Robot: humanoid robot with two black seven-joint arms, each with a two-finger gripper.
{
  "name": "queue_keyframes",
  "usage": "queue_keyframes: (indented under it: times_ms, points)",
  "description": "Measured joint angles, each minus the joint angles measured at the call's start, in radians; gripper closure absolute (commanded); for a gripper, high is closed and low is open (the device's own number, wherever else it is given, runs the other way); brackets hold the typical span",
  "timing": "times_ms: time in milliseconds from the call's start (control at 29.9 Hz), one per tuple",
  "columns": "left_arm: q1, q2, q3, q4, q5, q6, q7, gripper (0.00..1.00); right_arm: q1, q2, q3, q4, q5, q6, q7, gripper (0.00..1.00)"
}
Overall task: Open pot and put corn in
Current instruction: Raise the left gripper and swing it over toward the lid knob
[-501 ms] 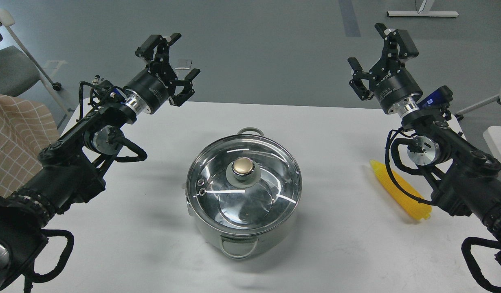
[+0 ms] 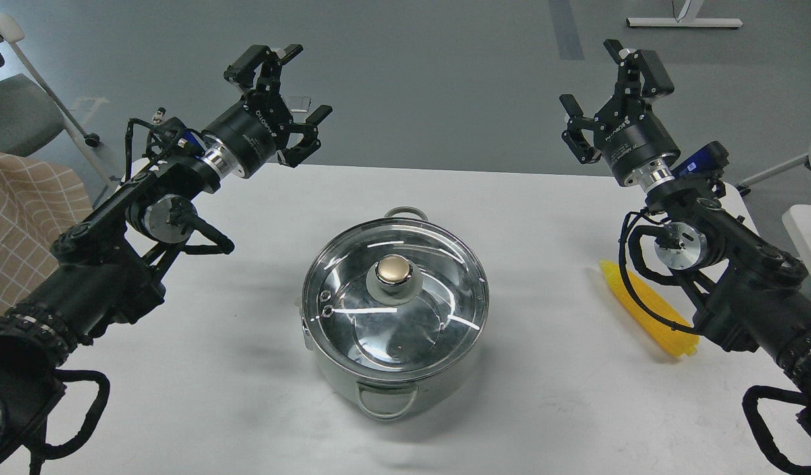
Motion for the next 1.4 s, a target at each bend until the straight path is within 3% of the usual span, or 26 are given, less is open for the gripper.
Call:
queue_keyframes:
  times_ms: [234,468,635,769,1404]
  points:
    - [0.004,0.024,-0.002,0.009,-0.002,0.0,0.001,0.02,0.003,-0.008,-0.003,-0.005,-0.009,-0.005,0.0,0.0]
    - [-0.034,0.021,-0.045,0.098,-0.025,0.0,-0.008,0.02,0.051,-0.048,-0.033,-0.044,-0.016,-0.008,0.0,0.0]
    - [-0.04,0.018,-0.065,0.117,-0.028,0.001,-0.087,0.02,0.071,-0.056,-0.049,-0.113,-0.014,-0.045,0.0,0.0]
    - [-0.037,0.007,-0.055,0.109,-0.028,0.061,-0.139,0.02,0.091,-0.046,-0.043,-0.173,-0.002,-0.066,0.0,0.0]
    - [-0.018,-0.004,-0.051,0.026,-0.018,0.093,-0.168,0.02,0.1,0.011,-0.039,-0.183,0.005,-0.081,-0.001,0.0]
